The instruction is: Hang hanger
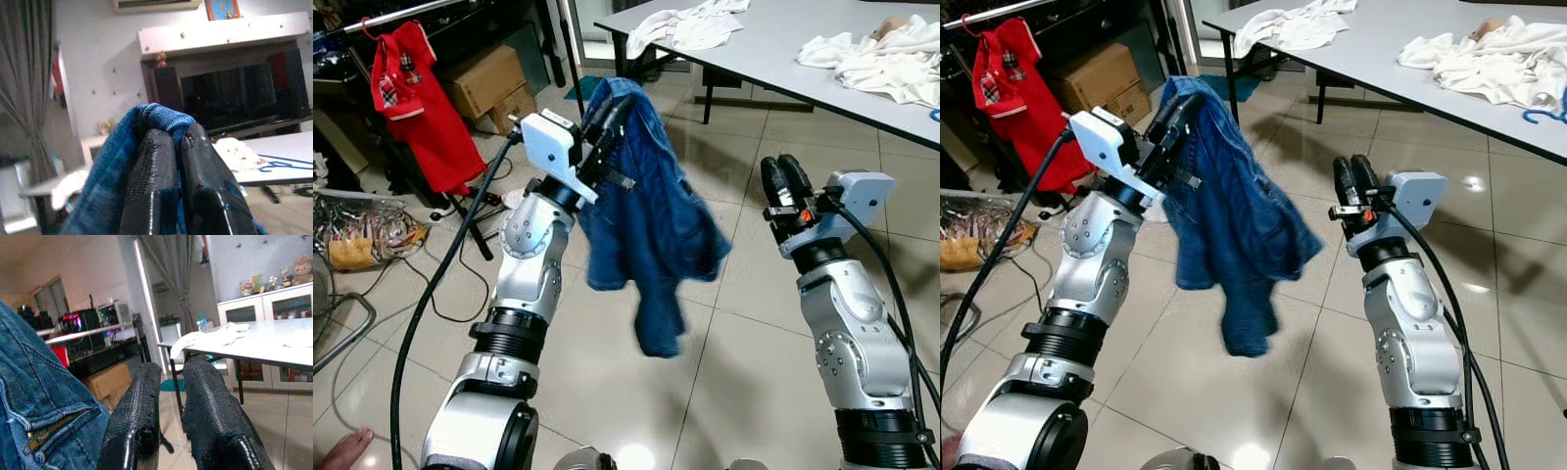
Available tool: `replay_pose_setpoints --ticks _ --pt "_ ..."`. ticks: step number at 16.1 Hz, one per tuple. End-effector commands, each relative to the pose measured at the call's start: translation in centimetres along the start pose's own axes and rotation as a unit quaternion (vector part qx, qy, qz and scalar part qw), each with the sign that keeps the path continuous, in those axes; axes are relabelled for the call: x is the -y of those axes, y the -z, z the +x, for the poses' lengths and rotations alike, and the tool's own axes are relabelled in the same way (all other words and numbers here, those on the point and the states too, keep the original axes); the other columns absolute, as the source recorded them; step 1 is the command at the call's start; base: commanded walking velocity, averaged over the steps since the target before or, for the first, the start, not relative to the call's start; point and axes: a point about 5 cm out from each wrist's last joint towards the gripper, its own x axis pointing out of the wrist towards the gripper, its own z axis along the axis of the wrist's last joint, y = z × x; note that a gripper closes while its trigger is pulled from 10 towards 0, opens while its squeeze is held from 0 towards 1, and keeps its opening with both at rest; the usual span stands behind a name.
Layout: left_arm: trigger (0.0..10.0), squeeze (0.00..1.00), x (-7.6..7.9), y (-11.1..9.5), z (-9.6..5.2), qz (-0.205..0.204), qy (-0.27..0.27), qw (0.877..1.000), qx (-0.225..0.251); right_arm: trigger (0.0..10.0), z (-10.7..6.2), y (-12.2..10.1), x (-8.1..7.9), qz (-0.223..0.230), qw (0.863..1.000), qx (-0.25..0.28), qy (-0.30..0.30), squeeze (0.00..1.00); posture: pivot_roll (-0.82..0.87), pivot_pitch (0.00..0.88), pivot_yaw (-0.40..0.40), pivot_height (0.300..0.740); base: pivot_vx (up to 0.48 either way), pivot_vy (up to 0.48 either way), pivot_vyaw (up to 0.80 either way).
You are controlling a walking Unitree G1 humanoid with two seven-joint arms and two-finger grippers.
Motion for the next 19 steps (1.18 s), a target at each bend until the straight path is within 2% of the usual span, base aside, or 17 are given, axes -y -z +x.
replay_pose_setpoints --ticks 1,2,3,4,5,8,9,10,11,13,14,16,19 --pt "0.0 0.00 -0.1 0.4 -0.6 -0.018 0.014 1.000 -0.018 10.0 0.0 0.6 -0.4 -0.014 1.000 -0.015 -0.019 0.00 -0.17 0.000 0.141 0.740 0.000 0.000 0.00" --pt "0.0 0.00 0.1 0.7 -0.9 -0.022 0.033 0.999 -0.030 10.0 -0.1 0.8 -0.4 -0.019 0.999 -0.021 -0.025 0.00 -0.17 0.000 0.141 0.740 0.000 0.000 0.00" --pt "0.0 0.00 0.4 1.0 -1.5 -0.019 0.088 0.995 -0.051 10.0 -0.5 1.4 -0.4 -0.034 0.998 -0.039 -0.043 0.00 -0.17 0.000 0.134 0.740 0.000 0.000 0.00" --pt "0.0 0.00 0.5 1.0 -1.6 -0.014 0.107 0.993 -0.057 10.0 -0.7 1.7 -0.4 -0.039 0.997 -0.047 -0.050 0.00 -0.17 0.000 0.133 0.740 0.000 0.000 0.00" --pt "0.0 0.00 0.4 0.8 -1.9 0.006 0.142 0.988 -0.062 10.0 -1.0 2.4 -0.4 -0.040 0.995 -0.065 -0.066 0.00 -0.16 0.000 0.131 0.740 0.000 0.000 0.00" --pt "0.0 0.00 -0.3 -0.1 -2.1 0.033 0.225 0.971 -0.078 10.0 -1.7 3.9 -0.7 -0.031 0.990 -0.100 -0.095 0.00 -0.15 0.001 0.128 0.740 0.000 0.000 0.00" --pt "0.0 0.00 -0.3 -0.1 -2.1 0.037 0.236 0.968 -0.082 10.0 -1.7 4.1 -0.7 -0.030 0.990 -0.102 -0.097 0.00 -0.15 0.001 0.128 0.740 0.000 0.000 0.00" --pt "0.0 0.00 -0.6 -0.2 -2.5 0.037 0.272 0.956 -0.101 10.0 -1.9 4.5 -0.7 -0.030 0.988 -0.109 -0.102 0.00 -0.15 0.003 0.129 0.740 0.000 0.000 0.00" --pt "0.0 0.00 -0.9 -0.1 -2.8 0.034 0.287 0.951 -0.113 10.0 -2.0 4.6 -0.5 -0.031 0.988 -0.114 -0.103 0.00 -0.15 0.003 0.129 0.740 0.000 0.000 0.00" --pt "0.0 0.00 -1.3 -0.1 -3.2 0.035 0.300 0.945 -0.127 10.0 -2.1 4.8 -0.2 -0.039 0.987 -0.118 -0.102 0.00 -0.15 0.005 0.130 0.740 0.000 0.000 0.00" --pt "0.0 0.00 -2.2 -0.1 -3.8 0.039 0.312 0.937 -0.150 10.0 -2.3 4.9 0.3 -0.047 0.986 -0.121 -0.101 0.00 -0.15 0.005 0.130 0.740 0.000 0.000 0.00" --pt "0.0 0.00 -3.2 -0.3 -4.2 0.048 0.309 0.936 -0.165 10.0 -2.2 4.5 1.0 -0.066 0.985 -0.120 -0.102 0.00 -0.15 0.005 0.130 0.740 0.000 0.000 0.00" --pt "0.0 0.00 -4.3 -0.6 -4.2 0.060 0.292 0.940 -0.166 10.0 -2.4 3.6 2.1 -0.080 0.982 -0.128 -0.113 0.00 -0.15 0.006 0.128 0.740 0.000 0.000 0.00"
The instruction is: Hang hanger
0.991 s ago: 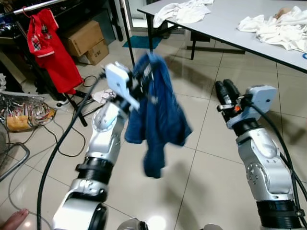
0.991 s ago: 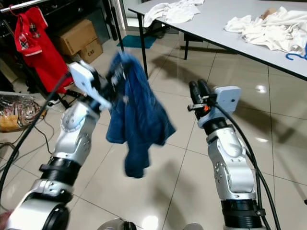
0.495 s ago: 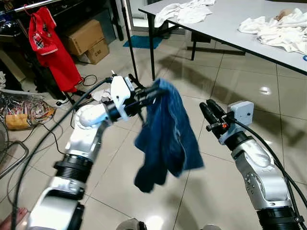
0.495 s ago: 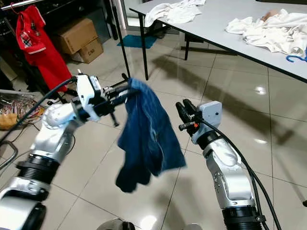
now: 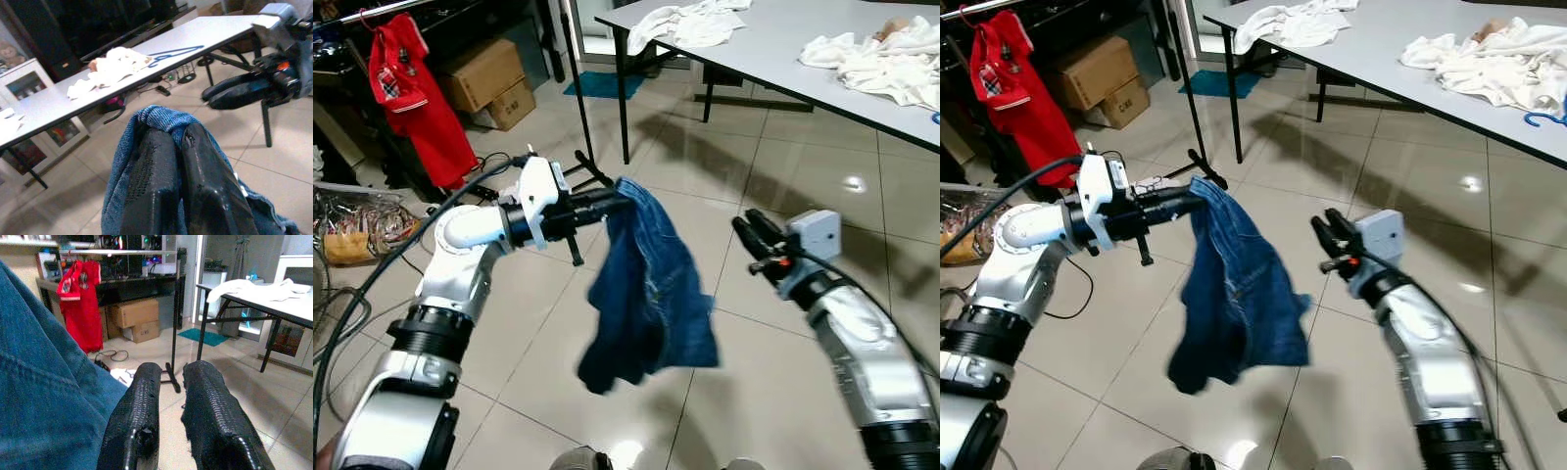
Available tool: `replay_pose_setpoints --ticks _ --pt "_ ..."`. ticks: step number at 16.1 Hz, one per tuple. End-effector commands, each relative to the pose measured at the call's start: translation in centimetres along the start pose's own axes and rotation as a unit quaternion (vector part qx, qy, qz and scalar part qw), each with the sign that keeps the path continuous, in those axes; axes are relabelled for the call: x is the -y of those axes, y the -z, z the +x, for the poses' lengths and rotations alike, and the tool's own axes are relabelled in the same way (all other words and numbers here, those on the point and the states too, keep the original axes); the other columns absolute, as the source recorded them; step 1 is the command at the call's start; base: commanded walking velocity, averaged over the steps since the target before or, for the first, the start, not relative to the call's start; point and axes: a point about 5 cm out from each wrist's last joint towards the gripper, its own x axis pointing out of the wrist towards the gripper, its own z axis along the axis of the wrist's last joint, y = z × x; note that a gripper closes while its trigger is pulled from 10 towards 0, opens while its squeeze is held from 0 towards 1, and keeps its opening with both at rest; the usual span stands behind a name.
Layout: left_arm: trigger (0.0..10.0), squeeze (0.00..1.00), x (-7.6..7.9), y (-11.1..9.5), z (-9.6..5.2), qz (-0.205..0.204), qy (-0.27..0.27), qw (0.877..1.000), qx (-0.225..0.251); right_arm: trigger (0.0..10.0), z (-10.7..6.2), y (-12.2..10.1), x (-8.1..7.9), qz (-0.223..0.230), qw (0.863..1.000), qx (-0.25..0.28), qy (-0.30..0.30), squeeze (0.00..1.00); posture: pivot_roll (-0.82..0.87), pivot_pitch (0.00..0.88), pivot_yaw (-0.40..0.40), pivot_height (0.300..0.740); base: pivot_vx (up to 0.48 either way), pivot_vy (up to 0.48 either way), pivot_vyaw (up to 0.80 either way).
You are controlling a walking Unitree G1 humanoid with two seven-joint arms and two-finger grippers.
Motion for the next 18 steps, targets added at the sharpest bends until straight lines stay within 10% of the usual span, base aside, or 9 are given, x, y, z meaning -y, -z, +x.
replay_pose_setpoints --ticks 1,2,3,8,15,17,18 --pt "0.0 0.00 -1.2 -1.0 -0.7 0.023 -0.019 1.000 0.007 10.0 -0.5 -0.7 0.1 0.004 1.000 0.005 -0.020 0.00 -0.15 0.010 0.130 0.740 0.000 0.000 0.00" --pt "0.0 0.00 -1.2 -1.0 -0.8 0.022 -0.020 1.000 0.007 10.0 -1.0 -0.8 0.1 0.006 0.999 0.001 -0.034 0.00 -0.16 0.013 0.131 0.740 0.000 0.000 0.00" --pt "0.0 0.00 -1.4 -0.9 -0.7 0.022 -0.024 0.999 0.008 10.0 -2.0 -0.9 -0.6 0.020 0.997 -0.012 -0.079 1.00 -0.17 0.017 0.134 0.740 0.000 0.000 0.00" --pt "0.0 0.00 -2.4 -1.4 0.5 0.036 -0.041 0.998 0.020 10.0 -2.2 0.6 -4.9 0.035 0.983 -0.058 -0.171 1.00 -0.18 0.020 0.140 0.740 0.000 0.000 0.00" --pt "0.0 0.00 -2.9 -1.8 1.1 0.048 -0.034 0.998 0.029 10.0 0.6 2.4 -4.3 -0.007 0.992 -0.123 -0.033 1.00 -0.16 0.027 0.143 0.740 0.000 0.000 0.00" --pt "0.0 0.00 -2.7 -1.7 1.3 0.046 -0.029 0.998 0.028 10.0 1.1 2.0 -5.1 0.003 0.992 -0.115 -0.047 0.76 -0.17 0.028 0.151 0.740 0.000 0.000 0.00" --pt "0.0 0.00 -2.8 -1.7 1.4 0.046 -0.027 0.998 0.028 10.0 1.2 1.9 -5.4 0.012 0.992 -0.112 -0.053 0.17 -0.17 0.030 0.161 0.740 0.000 0.000 0.00"
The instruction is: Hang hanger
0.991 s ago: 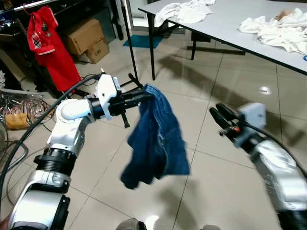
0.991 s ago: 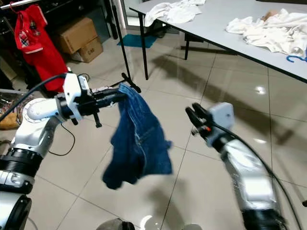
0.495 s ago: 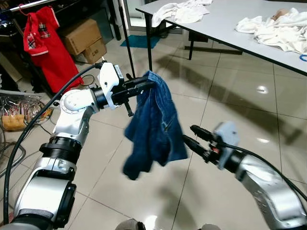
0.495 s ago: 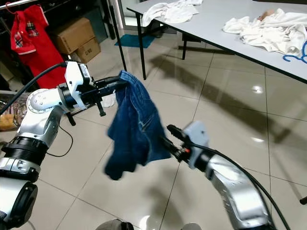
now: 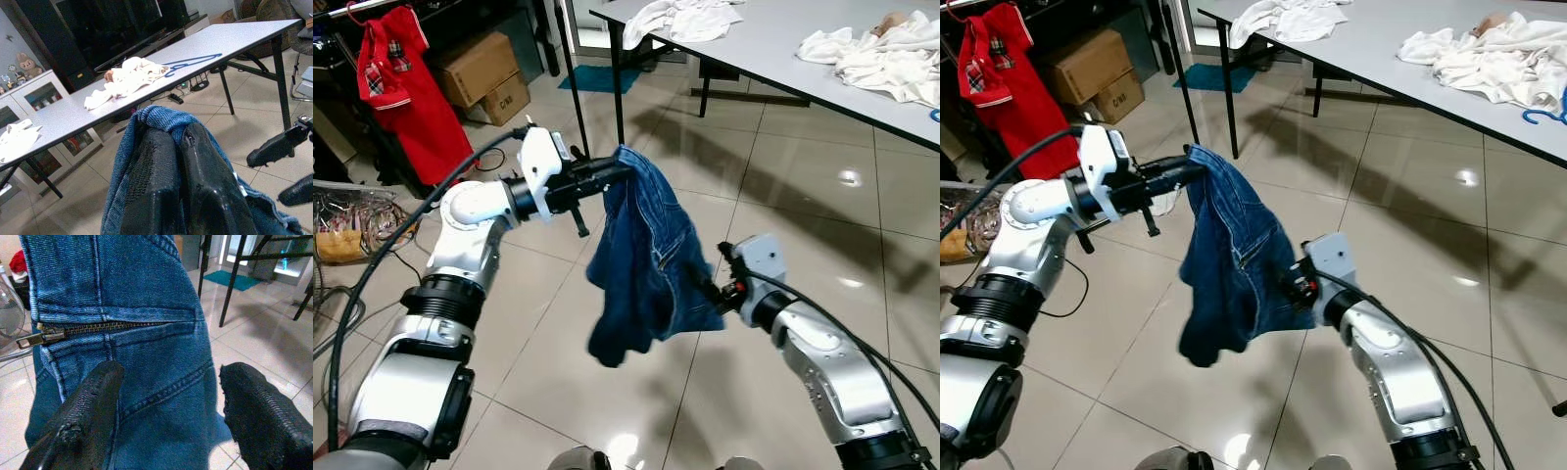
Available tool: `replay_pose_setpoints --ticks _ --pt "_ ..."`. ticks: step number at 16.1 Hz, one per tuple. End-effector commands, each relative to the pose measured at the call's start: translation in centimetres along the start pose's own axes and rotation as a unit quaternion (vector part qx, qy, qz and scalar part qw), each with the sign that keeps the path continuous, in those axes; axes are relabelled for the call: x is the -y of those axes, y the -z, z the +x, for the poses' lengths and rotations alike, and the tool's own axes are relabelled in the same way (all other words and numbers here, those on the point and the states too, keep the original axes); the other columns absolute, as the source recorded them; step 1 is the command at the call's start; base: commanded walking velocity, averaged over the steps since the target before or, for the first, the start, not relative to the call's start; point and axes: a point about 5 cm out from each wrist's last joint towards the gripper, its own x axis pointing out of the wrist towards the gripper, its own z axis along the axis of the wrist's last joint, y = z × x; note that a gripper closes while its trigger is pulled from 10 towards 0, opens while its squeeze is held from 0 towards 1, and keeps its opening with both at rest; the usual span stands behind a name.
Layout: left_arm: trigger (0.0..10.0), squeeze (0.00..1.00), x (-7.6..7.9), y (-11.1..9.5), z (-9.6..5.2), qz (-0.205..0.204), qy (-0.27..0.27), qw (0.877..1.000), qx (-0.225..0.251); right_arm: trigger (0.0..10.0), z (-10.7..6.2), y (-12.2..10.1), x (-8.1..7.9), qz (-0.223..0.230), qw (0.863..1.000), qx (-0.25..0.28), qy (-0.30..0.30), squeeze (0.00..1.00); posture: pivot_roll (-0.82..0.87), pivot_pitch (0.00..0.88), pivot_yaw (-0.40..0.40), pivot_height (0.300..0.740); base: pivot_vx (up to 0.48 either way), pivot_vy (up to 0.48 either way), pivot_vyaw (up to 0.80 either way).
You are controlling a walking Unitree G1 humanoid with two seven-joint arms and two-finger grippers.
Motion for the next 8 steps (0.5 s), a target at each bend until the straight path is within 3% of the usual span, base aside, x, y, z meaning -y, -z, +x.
replay_pose_setpoints --ticks 1,6,8 --pt "0.0 0.00 -0.8 -1.0 0.1 0.022 0.000 1.000 0.010 10.0 0.1 -0.9 -0.8 0.010 1.000 0.014 -0.018 0.01 -0.17 0.031 0.165 0.740 0.000 0.000 0.00" --pt "0.0 0.00 -0.9 -0.9 0.2 0.022 0.010 1.000 0.006 10.0 -1.9 -0.9 -1.0 0.074 0.994 0.008 -0.080 0.00 -0.18 0.033 0.184 0.740 0.000 0.000 0.00" --pt "0.0 0.00 -0.9 -0.9 0.5 0.022 0.014 1.000 0.007 10.0 -2.0 -0.8 -2.3 0.062 0.991 -0.010 -0.121 0.00 -0.18 0.032 0.186 0.740 0.000 0.000 0.00"
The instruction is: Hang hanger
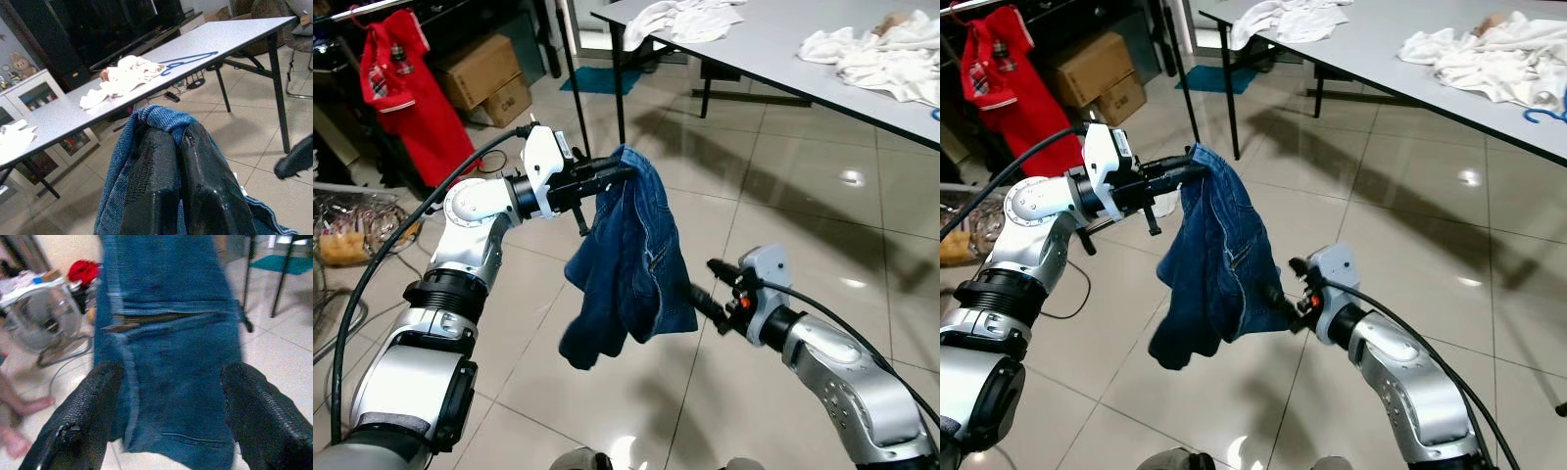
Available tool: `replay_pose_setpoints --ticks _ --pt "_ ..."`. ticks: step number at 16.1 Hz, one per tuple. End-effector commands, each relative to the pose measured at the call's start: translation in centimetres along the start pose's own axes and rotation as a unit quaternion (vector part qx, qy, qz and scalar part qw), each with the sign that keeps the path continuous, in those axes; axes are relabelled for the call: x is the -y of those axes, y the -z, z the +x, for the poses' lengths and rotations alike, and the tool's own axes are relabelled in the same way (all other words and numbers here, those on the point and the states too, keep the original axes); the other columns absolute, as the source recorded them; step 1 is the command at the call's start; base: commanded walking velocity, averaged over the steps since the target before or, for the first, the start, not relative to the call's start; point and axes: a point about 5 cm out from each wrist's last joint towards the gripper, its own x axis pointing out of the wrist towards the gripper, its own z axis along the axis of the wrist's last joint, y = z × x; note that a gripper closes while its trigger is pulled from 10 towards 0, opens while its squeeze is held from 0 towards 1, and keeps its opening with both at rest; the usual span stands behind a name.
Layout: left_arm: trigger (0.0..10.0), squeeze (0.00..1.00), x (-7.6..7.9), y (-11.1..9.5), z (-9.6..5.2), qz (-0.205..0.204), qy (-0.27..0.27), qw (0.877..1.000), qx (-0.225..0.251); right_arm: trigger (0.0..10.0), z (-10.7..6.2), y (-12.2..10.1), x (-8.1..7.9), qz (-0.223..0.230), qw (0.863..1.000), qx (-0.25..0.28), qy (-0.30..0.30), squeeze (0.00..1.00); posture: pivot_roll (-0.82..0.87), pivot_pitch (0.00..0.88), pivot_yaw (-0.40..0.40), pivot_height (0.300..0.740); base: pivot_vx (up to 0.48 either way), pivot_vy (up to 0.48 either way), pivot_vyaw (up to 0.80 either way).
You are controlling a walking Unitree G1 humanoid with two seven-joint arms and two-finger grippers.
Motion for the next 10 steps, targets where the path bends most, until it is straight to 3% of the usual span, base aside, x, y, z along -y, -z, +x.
replay_pose_setpoints --ticks 1,5,7,10 --pt "0.0 0.00 -0.7 -1.2 0.4 0.025 0.006 1.000 0.011 10.0 1.0 -0.1 -1.1 -0.001 1.000 -0.006 -0.019 0.00 -0.18 0.029 0.186 0.740 0.000 0.000 0.00" --pt "0.0 0.00 -0.6 -1.5 0.8 0.028 0.012 0.999 0.020 10.0 3.2 0.5 -1.3 -0.005 0.999 -0.040 0.025 0.00 -0.17 0.027 0.185 0.740 0.000 0.000 0.00" --pt "0.0 0.00 -0.5 -1.5 0.9 0.029 0.014 0.999 0.023 10.0 4.0 0.9 0.0 -0.011 0.994 -0.059 0.091 0.00 -0.16 0.024 0.181 0.740 0.000 0.000 0.00" --pt "0.0 0.00 -0.5 -1.6 0.9 0.030 0.015 0.999 0.026 10.0 4.4 0.9 1.1 -0.010 0.989 -0.065 0.136 0.00 -0.15 0.023 0.184 0.740 0.000 0.000 0.00"
